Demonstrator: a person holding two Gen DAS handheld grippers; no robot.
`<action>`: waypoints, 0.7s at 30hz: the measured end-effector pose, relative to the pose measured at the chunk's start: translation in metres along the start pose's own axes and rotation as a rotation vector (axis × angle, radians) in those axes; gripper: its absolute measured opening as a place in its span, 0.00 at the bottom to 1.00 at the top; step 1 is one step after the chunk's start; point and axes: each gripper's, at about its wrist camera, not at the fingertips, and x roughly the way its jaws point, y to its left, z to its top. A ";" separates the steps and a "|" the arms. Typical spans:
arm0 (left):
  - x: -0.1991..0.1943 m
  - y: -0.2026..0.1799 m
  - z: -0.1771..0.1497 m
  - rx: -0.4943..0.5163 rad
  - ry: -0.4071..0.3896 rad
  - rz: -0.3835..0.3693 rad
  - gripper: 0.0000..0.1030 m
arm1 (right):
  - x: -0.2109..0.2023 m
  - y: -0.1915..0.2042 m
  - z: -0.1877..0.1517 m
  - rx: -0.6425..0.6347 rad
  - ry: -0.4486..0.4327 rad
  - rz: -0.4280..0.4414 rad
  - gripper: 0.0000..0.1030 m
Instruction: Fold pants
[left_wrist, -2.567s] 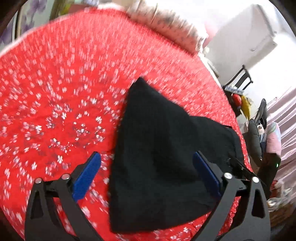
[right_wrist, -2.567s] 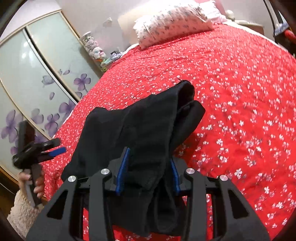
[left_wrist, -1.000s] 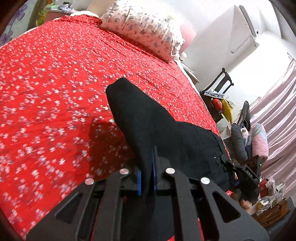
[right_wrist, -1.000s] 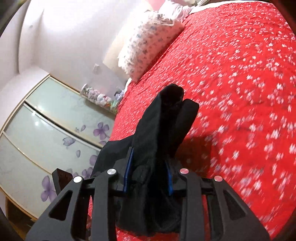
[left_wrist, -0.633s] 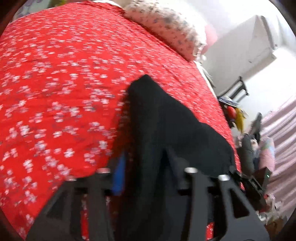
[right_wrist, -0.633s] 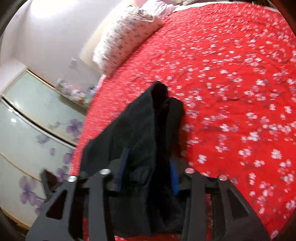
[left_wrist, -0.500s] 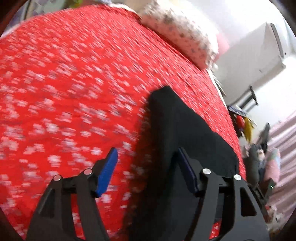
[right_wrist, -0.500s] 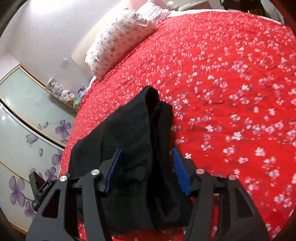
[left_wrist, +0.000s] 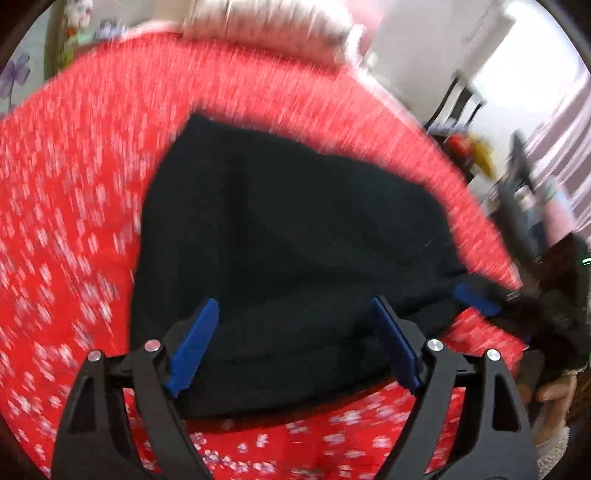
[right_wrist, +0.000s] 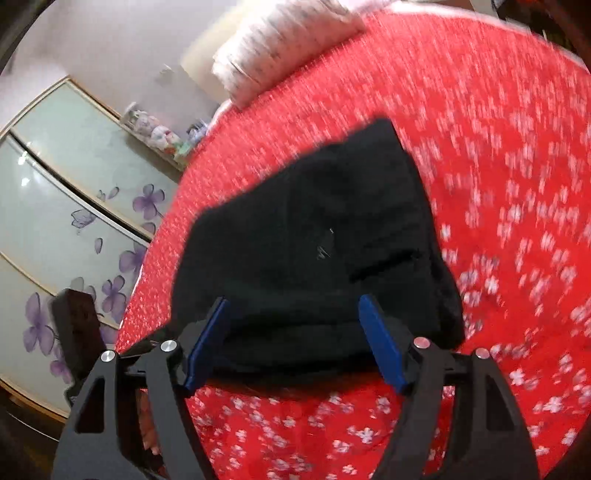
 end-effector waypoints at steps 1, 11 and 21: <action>0.004 0.001 -0.003 0.004 -0.015 0.009 0.82 | 0.001 -0.002 0.000 0.000 -0.007 0.013 0.71; -0.019 -0.032 -0.027 0.153 -0.152 0.169 0.98 | -0.028 0.038 -0.020 -0.178 -0.150 -0.117 0.92; -0.109 -0.058 -0.120 0.279 -0.367 0.373 0.98 | -0.074 0.087 -0.099 -0.424 -0.353 -0.376 0.99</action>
